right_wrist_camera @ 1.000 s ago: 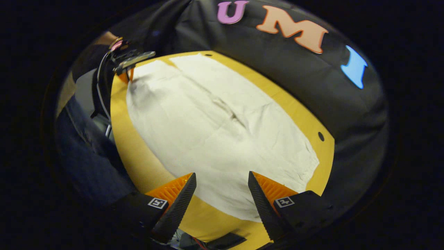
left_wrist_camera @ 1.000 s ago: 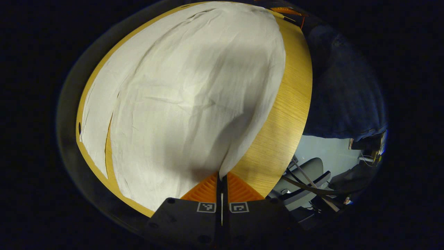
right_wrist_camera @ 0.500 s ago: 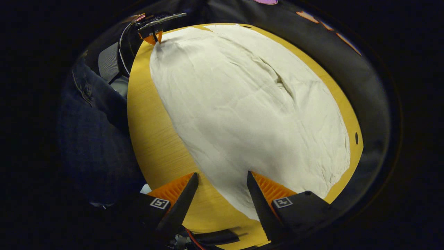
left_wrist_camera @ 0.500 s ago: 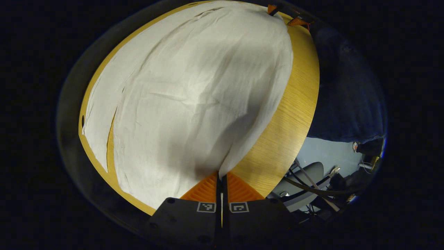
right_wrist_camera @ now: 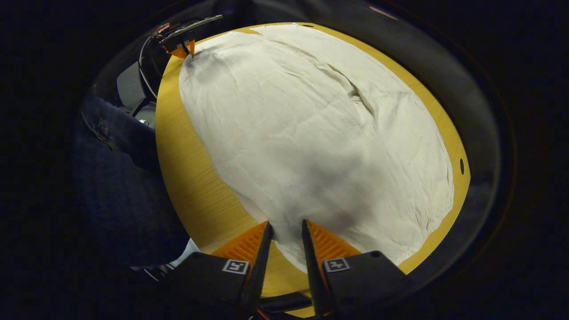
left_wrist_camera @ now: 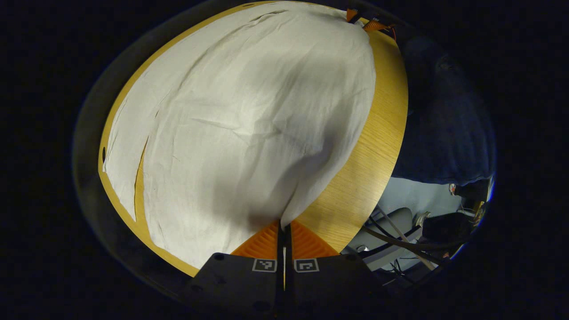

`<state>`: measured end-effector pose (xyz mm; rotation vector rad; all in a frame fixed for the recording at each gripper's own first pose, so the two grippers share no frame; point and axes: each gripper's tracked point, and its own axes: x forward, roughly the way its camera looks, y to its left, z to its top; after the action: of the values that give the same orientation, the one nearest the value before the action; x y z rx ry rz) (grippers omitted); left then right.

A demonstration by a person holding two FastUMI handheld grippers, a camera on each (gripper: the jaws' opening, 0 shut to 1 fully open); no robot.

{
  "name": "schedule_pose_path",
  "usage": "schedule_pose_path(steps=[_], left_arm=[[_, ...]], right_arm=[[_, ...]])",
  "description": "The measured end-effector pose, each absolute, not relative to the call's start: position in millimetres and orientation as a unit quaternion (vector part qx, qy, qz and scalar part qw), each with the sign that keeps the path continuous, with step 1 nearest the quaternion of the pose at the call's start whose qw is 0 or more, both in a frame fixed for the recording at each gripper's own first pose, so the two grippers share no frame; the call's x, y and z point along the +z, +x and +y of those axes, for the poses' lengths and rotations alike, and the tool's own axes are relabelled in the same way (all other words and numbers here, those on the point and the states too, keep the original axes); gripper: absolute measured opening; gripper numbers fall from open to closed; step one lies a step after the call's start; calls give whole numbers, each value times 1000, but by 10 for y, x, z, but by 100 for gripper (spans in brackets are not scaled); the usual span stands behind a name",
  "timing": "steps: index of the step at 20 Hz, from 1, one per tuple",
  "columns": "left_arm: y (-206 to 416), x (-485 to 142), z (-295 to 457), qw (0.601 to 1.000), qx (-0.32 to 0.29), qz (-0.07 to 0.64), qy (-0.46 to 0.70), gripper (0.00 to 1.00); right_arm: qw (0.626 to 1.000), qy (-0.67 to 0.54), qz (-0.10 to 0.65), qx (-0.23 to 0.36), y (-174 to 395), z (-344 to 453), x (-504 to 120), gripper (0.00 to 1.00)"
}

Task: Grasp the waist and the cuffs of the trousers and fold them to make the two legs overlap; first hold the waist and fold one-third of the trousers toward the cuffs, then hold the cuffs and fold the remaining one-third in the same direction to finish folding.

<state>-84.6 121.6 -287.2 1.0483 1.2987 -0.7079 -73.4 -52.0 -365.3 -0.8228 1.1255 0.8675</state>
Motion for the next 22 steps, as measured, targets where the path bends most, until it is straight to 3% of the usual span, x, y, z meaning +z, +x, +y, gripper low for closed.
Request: schedule_pose_path(steps=[1,3,5,13,22], left_arm=[[-852,-2872,1209,618,-305,565,454,0],[-855,-2867,1211,622,-302,566,450,0],[-851,-2874,1220,620,-305,566,450,0],[-732,-2819,1239,616,-319,536,480,0],[424,-1980,613,720,-269,416,486,0]], right_arm=[[685,-370,499,381,-696,-527,-3654,38],[694,-364,506,361,-669,-548,-3658,10],[697,-361,517,342,-652,-566,-3669,6],[736,-379,499,255,-576,-554,-3533,2],[854,-312,403,99,17,-355,-2662,4]])
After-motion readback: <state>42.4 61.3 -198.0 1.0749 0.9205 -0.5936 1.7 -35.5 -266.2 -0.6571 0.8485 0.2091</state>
